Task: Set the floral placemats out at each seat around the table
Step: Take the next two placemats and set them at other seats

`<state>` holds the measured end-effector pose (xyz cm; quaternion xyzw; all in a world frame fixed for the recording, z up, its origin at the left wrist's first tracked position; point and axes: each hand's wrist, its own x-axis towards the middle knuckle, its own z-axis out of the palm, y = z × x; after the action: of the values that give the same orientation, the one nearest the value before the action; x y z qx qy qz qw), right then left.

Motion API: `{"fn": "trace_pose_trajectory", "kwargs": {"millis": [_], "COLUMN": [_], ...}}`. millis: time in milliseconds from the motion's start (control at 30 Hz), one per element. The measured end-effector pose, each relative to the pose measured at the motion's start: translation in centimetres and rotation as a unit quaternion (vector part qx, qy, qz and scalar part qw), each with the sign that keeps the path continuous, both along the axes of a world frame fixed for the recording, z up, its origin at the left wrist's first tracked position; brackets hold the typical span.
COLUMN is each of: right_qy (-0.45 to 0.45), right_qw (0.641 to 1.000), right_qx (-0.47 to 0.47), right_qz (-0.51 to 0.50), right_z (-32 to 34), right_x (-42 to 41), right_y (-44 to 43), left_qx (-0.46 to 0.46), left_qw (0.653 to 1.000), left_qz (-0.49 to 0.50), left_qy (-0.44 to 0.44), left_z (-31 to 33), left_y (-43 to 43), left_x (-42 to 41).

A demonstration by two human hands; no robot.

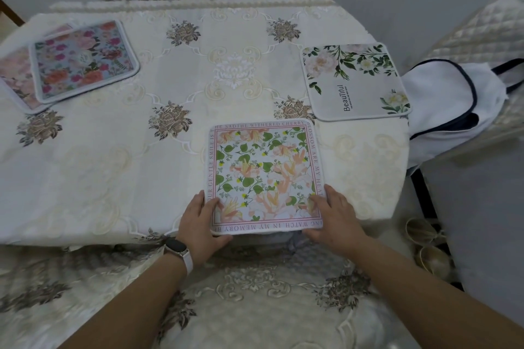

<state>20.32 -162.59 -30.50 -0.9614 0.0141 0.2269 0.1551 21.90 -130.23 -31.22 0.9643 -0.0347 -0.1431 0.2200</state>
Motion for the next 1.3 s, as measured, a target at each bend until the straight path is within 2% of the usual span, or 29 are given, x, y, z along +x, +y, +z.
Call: {"fn": "trace_pose_trajectory", "kwargs": {"millis": [467, 767, 1033, 1167, 1300], "right_qy": [0.004, 0.006, -0.105, -0.159, -0.192], "right_qw": [1.000, 1.000, 0.994, 0.983, 0.967], "right_qx": [-0.022, -0.019, 0.022, 0.031, 0.047], "right_qz": [-0.013, -0.003, 0.022, 0.081, 0.160], "right_z": [0.4, 4.1, 9.0, 11.9, 14.2], "right_x": [0.6, 0.0, -0.7, 0.1, 0.9], "right_y": [0.6, 2.1, 4.5, 6.7, 9.2], "left_qx": [-0.014, -0.031, -0.017, 0.023, 0.066], "left_qw": [0.999, 0.997, 0.997, 0.989, 0.983], "left_qz": [0.035, 0.026, -0.034, -0.038, -0.019], "left_qy": [0.023, 0.066, -0.072, -0.139, -0.169], "left_z": [1.0, 3.8, 9.2, 11.5, 13.3], "left_y": [-0.7, 0.4, 2.5, 3.5, 4.9], "left_x": [0.3, 0.1, -0.4, -1.4, -4.0]}}
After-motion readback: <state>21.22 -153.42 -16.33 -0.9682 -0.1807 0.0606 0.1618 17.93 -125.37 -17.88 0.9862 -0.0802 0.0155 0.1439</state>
